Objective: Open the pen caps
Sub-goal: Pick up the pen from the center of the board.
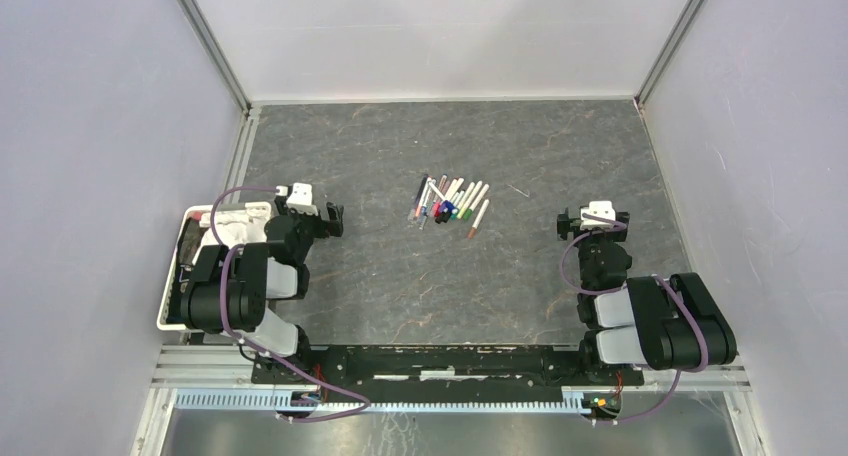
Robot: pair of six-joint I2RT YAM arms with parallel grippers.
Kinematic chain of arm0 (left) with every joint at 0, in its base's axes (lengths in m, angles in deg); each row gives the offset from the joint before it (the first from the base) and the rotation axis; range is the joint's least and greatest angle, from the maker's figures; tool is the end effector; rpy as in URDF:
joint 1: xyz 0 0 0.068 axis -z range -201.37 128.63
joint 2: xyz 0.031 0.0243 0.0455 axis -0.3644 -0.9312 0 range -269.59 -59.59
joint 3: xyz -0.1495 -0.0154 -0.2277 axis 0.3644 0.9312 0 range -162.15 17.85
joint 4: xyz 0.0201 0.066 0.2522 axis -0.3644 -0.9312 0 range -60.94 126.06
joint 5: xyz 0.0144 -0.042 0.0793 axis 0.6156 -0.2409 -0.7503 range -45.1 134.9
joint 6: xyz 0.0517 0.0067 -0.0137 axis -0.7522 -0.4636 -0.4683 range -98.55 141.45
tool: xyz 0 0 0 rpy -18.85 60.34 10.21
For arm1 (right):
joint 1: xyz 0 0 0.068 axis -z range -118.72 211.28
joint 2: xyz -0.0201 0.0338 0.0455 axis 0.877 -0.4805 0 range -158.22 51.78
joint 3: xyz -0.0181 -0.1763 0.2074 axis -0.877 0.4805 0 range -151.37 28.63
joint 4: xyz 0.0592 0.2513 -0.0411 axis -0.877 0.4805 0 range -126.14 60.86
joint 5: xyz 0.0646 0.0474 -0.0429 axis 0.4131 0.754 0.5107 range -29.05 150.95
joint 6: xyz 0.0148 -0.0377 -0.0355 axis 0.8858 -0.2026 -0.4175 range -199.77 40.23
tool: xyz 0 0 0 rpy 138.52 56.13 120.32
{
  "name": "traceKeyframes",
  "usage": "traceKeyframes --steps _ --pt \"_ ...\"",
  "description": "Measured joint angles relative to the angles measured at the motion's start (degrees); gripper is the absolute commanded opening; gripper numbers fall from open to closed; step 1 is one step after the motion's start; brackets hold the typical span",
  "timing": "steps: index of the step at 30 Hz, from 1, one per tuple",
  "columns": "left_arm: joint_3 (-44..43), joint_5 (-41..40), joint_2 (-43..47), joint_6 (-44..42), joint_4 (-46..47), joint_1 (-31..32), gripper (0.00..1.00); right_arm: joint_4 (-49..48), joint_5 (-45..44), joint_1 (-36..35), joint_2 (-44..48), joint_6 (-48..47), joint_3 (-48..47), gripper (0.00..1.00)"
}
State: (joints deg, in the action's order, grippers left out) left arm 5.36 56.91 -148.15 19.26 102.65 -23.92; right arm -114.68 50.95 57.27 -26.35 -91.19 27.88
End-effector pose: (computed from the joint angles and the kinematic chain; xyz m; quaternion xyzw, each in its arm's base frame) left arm 0.2380 0.0032 0.1362 0.0652 0.7591 -0.0531 0.6455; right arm 0.1867 0.0069 0.1482 -0.0319 0.6993 -0.1068 0.7061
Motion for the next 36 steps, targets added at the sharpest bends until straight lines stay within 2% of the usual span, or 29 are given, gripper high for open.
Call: traceKeyframes --steps 9,12,15,17,20,24,25,28,30,33,36 --pt "0.0 0.0 0.0 0.0 0.0 0.0 1.0 0.0 -0.3 0.0 0.0 0.0 0.0 0.98" --pt "0.0 0.0 0.1 0.0 -0.2 0.0 1.0 0.1 -3.1 0.0 0.2 1.1 0.0 0.98" --pt "-1.4 0.1 1.5 0.0 -4.7 -0.1 1.0 2.6 -5.6 0.0 2.6 2.0 0.0 0.98" --pt "-5.7 0.1 2.5 0.0 -12.1 -0.3 1.0 9.1 -7.1 0.0 6.5 3.2 -0.3 0.98" --pt "-19.3 0.3 2.8 0.0 -28.5 -0.9 1.0 25.6 -11.5 0.0 10.1 8.6 -6.7 0.98" --pt "-32.5 0.4 5.3 -0.1 -42.8 -1.9 1.0 47.9 -17.3 0.5 7.5 23.0 -21.3 0.98" --pt "-33.1 0.4 5.6 -0.1 -43.8 -2.0 1.0 53.2 -17.0 0.9 5.8 26.1 -25.6 0.98" --pt "-38.0 0.5 6.6 -0.1 -53.0 -2.4 1.0 60.8 -12.6 1.0 3.2 30.4 -32.1 0.98" --pt "-41.7 0.6 6.6 -0.1 -60.3 -2.6 1.0 65.0 -11.2 -1.6 2.3 32.2 -34.1 0.98" --pt "-45.8 0.7 6.6 -0.1 -68.0 -2.9 1.0 72.6 -12.2 -9.8 -2.2 33.1 -40.5 0.98" --pt "-47.0 1.1 6.8 -0.1 -72.6 -3.1 1.0 76.3 -12.0 -17.9 -6.6 33.8 -46.2 0.92"
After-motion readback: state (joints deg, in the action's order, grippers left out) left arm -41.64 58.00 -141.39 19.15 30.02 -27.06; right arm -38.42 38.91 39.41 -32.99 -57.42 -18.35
